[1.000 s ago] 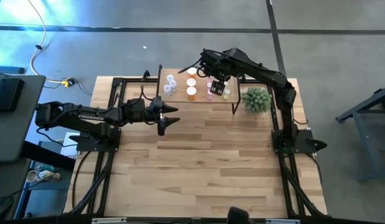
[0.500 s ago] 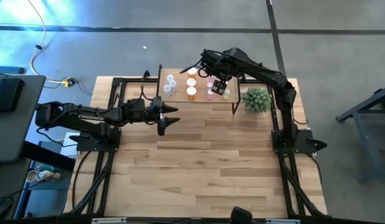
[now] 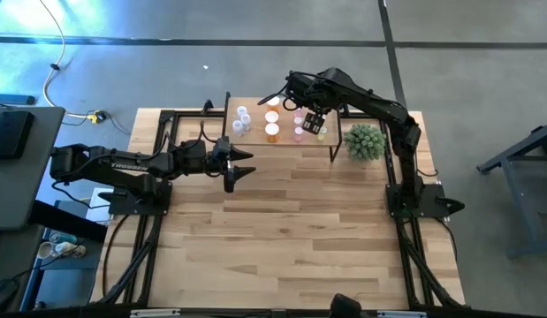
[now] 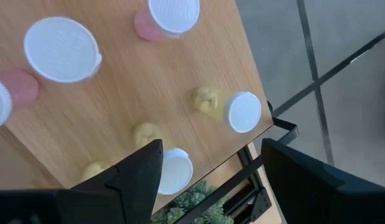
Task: Pick and place medicine bottles onto shelf by color
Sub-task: Adjust the colored pill bottles on the shelf
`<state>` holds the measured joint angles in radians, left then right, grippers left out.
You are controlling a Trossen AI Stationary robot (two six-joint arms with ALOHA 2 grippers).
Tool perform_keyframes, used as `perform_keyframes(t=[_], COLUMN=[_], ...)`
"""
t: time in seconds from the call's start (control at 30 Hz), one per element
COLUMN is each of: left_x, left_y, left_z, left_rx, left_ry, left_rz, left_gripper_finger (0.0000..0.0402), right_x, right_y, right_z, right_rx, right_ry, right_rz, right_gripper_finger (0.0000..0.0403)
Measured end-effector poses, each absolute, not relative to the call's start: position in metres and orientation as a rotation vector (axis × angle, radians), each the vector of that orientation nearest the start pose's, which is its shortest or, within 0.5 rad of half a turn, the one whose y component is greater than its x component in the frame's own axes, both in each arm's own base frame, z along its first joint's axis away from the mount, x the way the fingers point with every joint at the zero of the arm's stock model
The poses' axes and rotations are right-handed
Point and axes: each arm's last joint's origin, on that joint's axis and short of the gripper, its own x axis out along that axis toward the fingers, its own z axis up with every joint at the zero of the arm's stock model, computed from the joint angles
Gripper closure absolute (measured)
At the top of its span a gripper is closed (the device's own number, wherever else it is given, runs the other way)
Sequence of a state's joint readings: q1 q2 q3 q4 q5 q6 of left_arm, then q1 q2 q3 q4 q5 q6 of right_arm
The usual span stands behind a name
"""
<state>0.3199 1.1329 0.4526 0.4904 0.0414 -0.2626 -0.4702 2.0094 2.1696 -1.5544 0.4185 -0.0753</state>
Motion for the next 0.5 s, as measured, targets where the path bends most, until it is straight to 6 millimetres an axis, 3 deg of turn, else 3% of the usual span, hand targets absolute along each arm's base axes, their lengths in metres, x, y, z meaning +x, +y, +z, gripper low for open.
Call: perform_keyframes(t=[0.5], left_x=[0.2198], left_y=[0.0717], left_z=[0.2168], left_rx=[-0.294], left_ry=[0.150], left_rz=[0.301], left_gripper_finger=[0.0151], right_x=[0.3401], right_y=[-0.1814], right_z=[0.3481], right_rx=[0.021], right_ry=[1.405], right_rz=[-0.616], right_gripper_finger=[0.0139])
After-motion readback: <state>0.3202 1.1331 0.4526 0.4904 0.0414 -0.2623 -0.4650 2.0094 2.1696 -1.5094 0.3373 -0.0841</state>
